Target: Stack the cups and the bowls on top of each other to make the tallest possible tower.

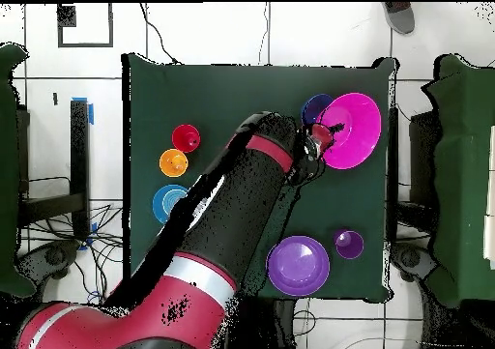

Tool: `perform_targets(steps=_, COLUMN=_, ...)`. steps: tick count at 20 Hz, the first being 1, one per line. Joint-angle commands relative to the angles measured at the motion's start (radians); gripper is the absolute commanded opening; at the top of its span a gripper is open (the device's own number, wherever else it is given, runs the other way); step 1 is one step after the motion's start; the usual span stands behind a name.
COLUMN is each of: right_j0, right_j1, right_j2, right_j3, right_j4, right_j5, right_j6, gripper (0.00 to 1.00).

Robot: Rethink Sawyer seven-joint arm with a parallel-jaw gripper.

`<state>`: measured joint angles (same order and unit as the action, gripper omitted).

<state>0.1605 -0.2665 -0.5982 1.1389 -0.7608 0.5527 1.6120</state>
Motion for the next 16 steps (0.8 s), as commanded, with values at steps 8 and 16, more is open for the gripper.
perform_targets(steps=8, right_j0=-0.069, right_j1=-0.053, right_j2=0.097, right_j3=-0.008, right_j4=0.177, right_j5=0.275, right_j6=0.032, gripper=1.00)
perform_targets(steps=16, right_j0=-0.069, right_j1=-0.066, right_j2=0.117, right_j3=-0.001, right_j4=0.182, right_j5=0.289, right_j6=0.040, gripper=1.00)
